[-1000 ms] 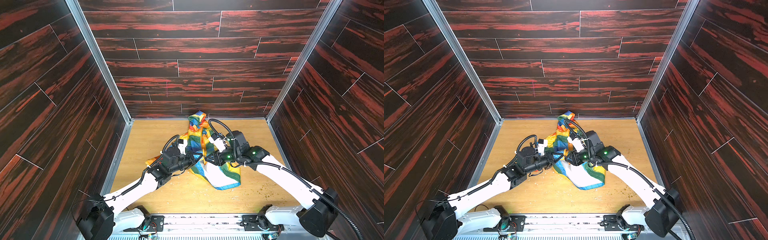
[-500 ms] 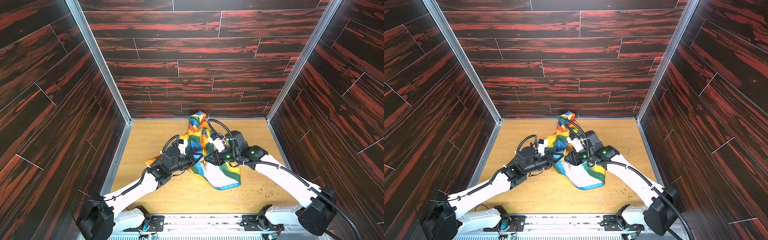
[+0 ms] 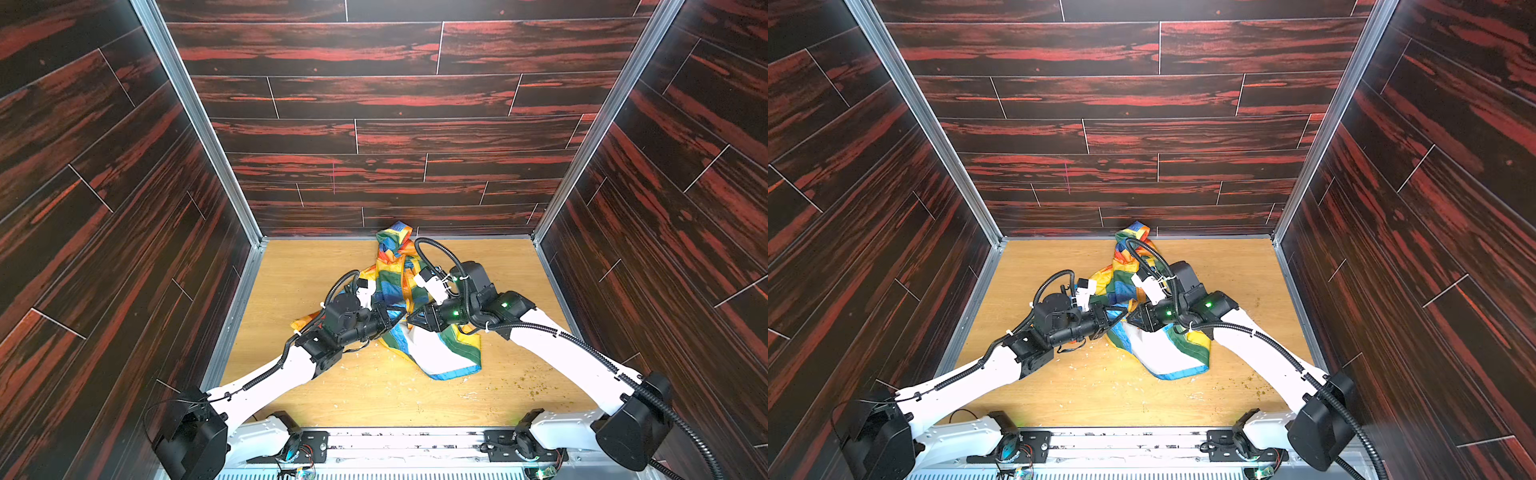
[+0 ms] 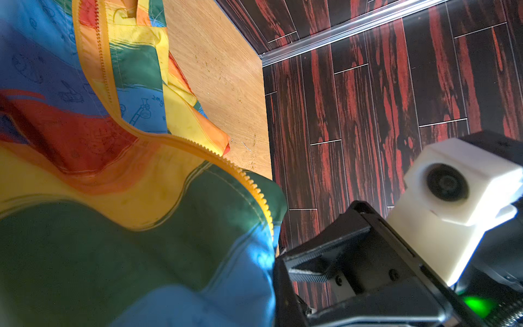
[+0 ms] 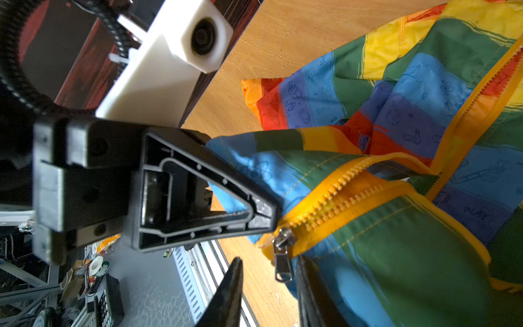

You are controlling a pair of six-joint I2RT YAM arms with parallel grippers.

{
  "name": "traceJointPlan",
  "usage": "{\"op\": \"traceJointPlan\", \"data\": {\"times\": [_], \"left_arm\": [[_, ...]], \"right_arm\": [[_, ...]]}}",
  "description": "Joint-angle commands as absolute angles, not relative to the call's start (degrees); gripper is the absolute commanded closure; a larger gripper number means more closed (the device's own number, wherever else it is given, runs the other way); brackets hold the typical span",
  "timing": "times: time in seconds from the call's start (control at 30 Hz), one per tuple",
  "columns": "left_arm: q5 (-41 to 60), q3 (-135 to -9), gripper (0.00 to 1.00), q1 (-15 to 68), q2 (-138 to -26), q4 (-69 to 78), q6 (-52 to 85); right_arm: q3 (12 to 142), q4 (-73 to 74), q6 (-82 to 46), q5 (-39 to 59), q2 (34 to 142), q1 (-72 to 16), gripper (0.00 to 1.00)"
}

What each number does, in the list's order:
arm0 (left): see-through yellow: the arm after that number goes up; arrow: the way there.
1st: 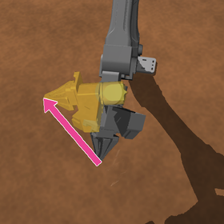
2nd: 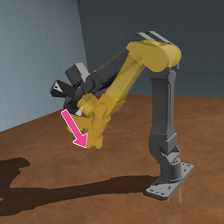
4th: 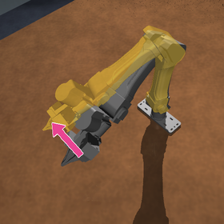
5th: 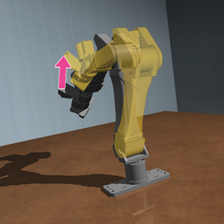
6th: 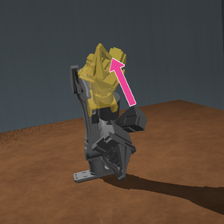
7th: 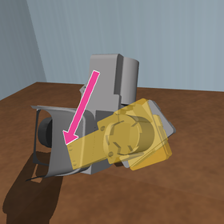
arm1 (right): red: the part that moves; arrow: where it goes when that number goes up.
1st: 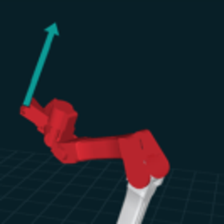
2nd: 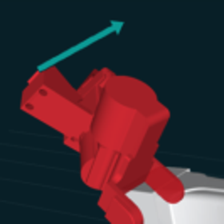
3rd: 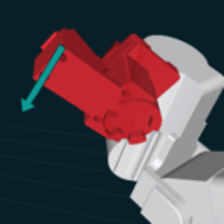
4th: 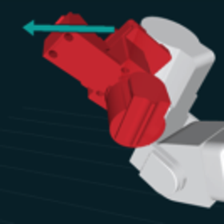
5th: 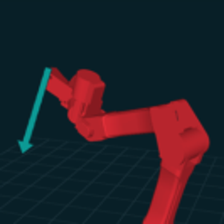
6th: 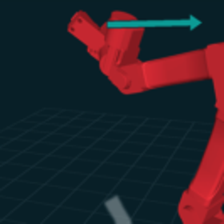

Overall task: Zip up the jacket
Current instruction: 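Hold both zipper ends pressed together near the slider with both grippers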

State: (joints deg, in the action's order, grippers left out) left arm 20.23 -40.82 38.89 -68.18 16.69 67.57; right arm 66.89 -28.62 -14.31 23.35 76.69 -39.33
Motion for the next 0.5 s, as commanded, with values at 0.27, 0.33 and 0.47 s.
{"op": "traceJointPlan", "data": {"times": [0.27,0.33,0.47], "left_arm": [[20.8,-40.7,1.00,38.6,-67.6,17.9,68.0],[20.9,-40.7,1.00,38.6,-67.7,17.9,68.0],[21.3,-41.0,1.00,38.6,-67.9,17.8,68.1]], "right_arm": [[65.1,-28.6,-12.3,24.4,78.0,-39.8,0.67],[65.0,-28.6,-12.2,24.3,78.0,-39.8,0.67],[64.6,-28.3,-12.3,24.1,77.6,-39.7,0.66]]}}
